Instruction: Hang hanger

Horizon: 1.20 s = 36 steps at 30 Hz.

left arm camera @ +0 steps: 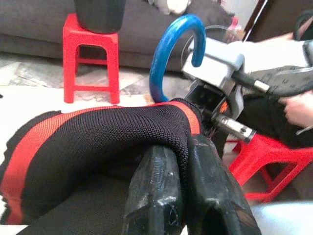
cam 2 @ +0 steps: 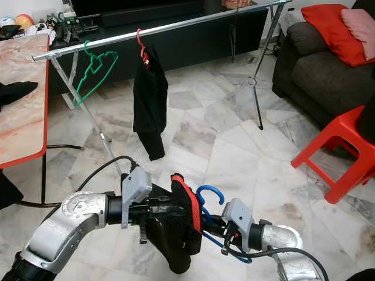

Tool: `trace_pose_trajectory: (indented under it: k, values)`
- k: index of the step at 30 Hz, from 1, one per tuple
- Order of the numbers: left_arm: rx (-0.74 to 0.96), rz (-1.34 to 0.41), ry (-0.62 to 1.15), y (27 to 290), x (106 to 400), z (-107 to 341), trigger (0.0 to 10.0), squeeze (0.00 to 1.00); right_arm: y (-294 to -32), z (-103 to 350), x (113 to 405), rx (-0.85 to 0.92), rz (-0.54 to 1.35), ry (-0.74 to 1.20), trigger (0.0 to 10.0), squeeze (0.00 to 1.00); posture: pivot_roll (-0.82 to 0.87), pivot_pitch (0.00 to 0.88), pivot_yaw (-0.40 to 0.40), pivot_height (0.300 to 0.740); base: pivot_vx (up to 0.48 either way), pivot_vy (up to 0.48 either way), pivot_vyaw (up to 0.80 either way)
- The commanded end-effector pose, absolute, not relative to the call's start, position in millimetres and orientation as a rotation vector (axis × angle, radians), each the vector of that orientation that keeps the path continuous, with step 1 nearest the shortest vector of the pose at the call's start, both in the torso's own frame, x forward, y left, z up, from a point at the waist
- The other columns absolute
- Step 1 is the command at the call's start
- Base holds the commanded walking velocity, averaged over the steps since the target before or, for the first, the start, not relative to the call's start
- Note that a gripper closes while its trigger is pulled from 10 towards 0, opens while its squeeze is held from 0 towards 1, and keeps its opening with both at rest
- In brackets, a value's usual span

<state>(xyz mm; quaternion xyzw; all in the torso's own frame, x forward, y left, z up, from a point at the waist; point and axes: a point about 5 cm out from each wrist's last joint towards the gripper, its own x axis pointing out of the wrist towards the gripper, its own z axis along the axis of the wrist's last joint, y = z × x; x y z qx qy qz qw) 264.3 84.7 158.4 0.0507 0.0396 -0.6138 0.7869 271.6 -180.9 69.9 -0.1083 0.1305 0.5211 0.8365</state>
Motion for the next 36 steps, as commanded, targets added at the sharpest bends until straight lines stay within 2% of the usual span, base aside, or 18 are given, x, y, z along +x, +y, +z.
trace_pose_trajectory:
  k: [1,6,10,12,16,19,24,29,31,34,36]
  values:
    - [0.082,-1.326,0.074,85,262,161,0.0,0.00,-181,73,272,-0.245,1.109,0.264,0.0,0.00,-0.04,0.158,0.006,0.740,0.000,0.000,0.00]
    - [0.089,-1.166,0.110,92,274,145,0.0,0.00,-182,67,266,-0.269,1.143,0.308,0.0,0.00,-0.04,0.159,0.006,0.740,0.000,0.000,0.00]
    - [0.198,-0.990,0.116,107,292,134,0.0,0.00,-185,62,259,-0.283,1.175,0.356,0.0,0.00,-0.04,0.160,0.004,0.740,0.000,0.000,0.00]
    - [0.205,-0.983,0.116,108,293,134,0.0,0.00,-186,61,259,-0.284,1.176,0.359,0.0,0.00,-0.04,0.160,0.004,0.740,0.000,0.000,0.00]
    - [0.186,-0.858,0.101,121,304,133,0.0,0.00,-188,60,255,-0.291,1.185,0.376,0.0,0.00,-0.04,0.161,0.003,0.740,0.000,0.000,0.00]
    - [0.187,-0.700,0.103,137,315,130,0.0,0.00,-193,59,254,-0.295,1.168,0.383,0.0,0.00,-0.05,0.161,0.002,0.740,0.000,0.000,0.00]
    - [0.194,-0.625,0.103,146,320,126,0.0,0.00,-197,58,252,-0.305,1.151,0.393,0.0,0.00,-0.05,0.162,-0.001,0.740,0.000,0.000,0.00]
    - [0.364,-0.588,0.143,164,316,110,0.0,0.00,-216,57,253,-0.360,1.027,0.409,0.0,0.00,-0.05,0.162,-0.005,0.740,0.000,0.000,0.00]
    - [0.372,-0.568,0.145,167,316,109,0.0,0.00,-220,56,255,-0.373,0.987,0.412,0.0,0.00,-0.05,0.161,-0.005,0.740,0.000,0.000,0.00]
    - [0.380,-0.479,0.136,178,320,109,0.0,0.00,-236,49,259,-0.415,0.818,0.456,0.0,0.00,-0.05,0.158,-0.007,0.740,0.000,0.000,0.00]
    - [0.362,-0.422,0.114,183,323,112,0.0,0.00,-243,45,258,-0.379,0.723,0.468,0.0,0.00,-0.05,0.158,-0.008,0.740,0.000,0.000,0.00]
